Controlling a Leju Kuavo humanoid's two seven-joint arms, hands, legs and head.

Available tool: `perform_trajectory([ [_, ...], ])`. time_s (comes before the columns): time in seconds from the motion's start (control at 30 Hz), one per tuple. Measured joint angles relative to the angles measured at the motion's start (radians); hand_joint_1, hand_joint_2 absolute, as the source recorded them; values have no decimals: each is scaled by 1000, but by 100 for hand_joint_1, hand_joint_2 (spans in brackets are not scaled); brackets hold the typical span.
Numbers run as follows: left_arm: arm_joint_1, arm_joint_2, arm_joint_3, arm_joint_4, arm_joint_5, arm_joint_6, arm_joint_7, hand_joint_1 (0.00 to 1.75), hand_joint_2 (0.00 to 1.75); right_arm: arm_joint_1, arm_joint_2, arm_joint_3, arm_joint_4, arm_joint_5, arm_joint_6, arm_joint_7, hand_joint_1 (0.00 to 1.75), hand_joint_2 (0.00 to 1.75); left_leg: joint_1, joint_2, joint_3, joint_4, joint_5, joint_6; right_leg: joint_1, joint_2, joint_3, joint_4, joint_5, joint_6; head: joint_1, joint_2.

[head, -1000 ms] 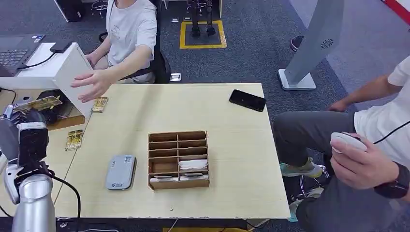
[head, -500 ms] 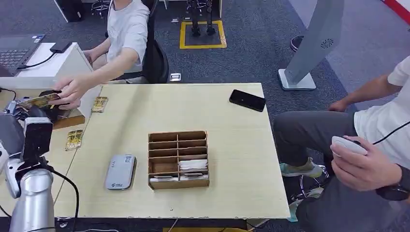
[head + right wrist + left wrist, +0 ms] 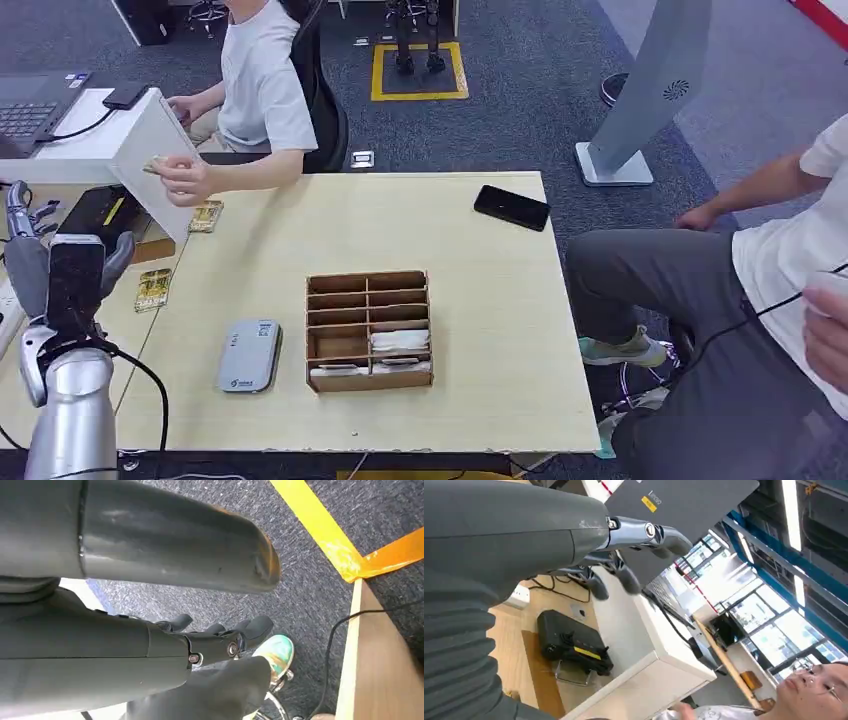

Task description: Pass the card to the sensor for recognition and then transmit it.

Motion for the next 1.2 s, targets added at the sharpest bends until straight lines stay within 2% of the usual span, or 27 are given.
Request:
perform_trajectory([
  [0.07,14,1,-1,-21,32,-39,-8,0,175,3,0,-5,0,-8,-6,-2,0,0,0,0,0,0,0,0,0,0,0,0,0,0,0,0],
  [0.17,91,6,-34,-116,64,-146,-40,0,175,13,0,-22,0,-20,-18,-11,0,0,0,1,0,0,0,0,0,1,0,0,0,0,0,0],
  [0.2,124,7,-56,-156,73,-170,-45,0,175,18,0,-25,1,-23,-18,-12,0,0,0,1,0,0,-1,0,0,1,0,0,-1,1,0,0],
  [0.3,211,14,-150,-266,93,-302,-36,0,175,34,0,-47,6,-39,-32,-23,0,0,0,0,-1,0,-2,2,0,0,-1,-1,-1,1,0,0],
  [0.33,235,22,-190,-294,68,-307,-44,0,175,39,0,-52,8,-42,-36,-29,0,0,0,0,-1,0,-2,2,0,0,-1,-1,-1,1,0,0],
  [0.43,280,48,-323,-363,-10,-290,-63,0,175,47,-1,-67,12,-46,-38,-38,0,0,0,0,-2,0,-2,2,0,0,-1,-1,-1,1,0,0],
  [0.5,292,62,-393,-385,-94,-251,-70,0,175,48,-1,-74,13,-47,-37,-38,0,0,0,0,-1,0,-2,2,0,0,-1,-1,-1,1,0,0],
  [0.63,285,76,-525,-385,-212,-225,-45,0,175,41,-1,-82,13,-39,-34,-43,0,0,0,0,-1,0,-2,2,0,0,-1,-1,-1,1,0,0],
  [0.7,264,77,-585,-358,-286,-184,-26,0,175,35,0,-85,11,-32,-27,-43,0,0,0,0,-1,0,-1,2,0,0,0,-1,0,1,0,0],
  [1.0,231,102,-726,-234,-503,-57,31,0,175,22,0,-91,9,-4,3,-29,0,0,0,0,-1,0,-1,1,0,0,-1,-1,0,1,0,0],
  [1.2,227,121,-759,-182,-545,-41,48,0,175,21,0,-91,9,5,4,-20,0,0,0,0,-1,0,-1,1,0,0,-1,-1,0,1,0,0],
])
